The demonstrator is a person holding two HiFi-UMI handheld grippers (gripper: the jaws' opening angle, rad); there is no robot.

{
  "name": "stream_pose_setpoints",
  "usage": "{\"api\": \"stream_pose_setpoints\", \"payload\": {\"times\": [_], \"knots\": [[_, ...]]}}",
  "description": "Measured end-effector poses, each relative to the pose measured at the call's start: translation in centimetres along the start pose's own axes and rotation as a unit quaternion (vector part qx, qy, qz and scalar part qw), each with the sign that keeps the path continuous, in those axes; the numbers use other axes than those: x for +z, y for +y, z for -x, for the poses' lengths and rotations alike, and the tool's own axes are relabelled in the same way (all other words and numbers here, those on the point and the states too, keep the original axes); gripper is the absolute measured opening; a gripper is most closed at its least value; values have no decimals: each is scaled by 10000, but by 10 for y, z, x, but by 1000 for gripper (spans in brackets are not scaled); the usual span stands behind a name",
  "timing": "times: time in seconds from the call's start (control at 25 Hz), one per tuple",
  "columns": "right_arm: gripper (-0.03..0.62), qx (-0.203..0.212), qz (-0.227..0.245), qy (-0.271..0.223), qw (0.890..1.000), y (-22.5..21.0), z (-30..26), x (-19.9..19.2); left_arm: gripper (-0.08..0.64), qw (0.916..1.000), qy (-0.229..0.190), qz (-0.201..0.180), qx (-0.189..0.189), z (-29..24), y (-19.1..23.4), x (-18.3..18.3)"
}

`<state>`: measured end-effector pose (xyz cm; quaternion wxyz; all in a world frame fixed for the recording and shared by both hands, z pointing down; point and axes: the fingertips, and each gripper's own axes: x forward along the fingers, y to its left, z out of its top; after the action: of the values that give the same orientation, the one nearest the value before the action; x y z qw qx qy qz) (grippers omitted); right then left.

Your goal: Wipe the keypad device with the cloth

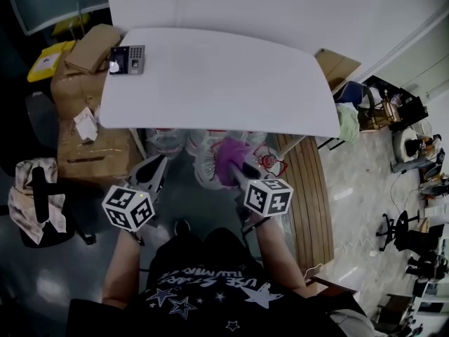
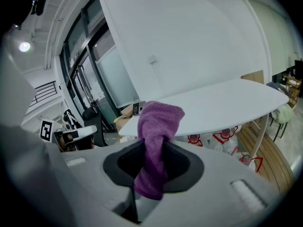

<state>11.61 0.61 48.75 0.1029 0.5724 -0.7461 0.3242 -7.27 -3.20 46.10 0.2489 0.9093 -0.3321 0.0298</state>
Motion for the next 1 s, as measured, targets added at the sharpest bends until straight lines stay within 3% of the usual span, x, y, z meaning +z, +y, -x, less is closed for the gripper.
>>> {"api": "stream_pose_setpoints", "payload": {"times": [0.28, 0.48, 0.8, 1.0], "knots": [[97, -21, -8, 131, 9999, -10, -17, 4, 17, 9999, 96, 31, 17, -16, 13, -1], [97, 186, -2, 177, 9997, -14, -50, 18, 17, 9998, 121, -69, 142, -27, 23, 6], [97, 618, 112, 180, 9979, -28, -118, 73, 17, 9981, 74, -109, 605, -66, 63, 39], [97, 692, 132, 177, 9974, -54, -141, 103, 17, 9977, 13, -153, 661, -105, 67, 57]]}}
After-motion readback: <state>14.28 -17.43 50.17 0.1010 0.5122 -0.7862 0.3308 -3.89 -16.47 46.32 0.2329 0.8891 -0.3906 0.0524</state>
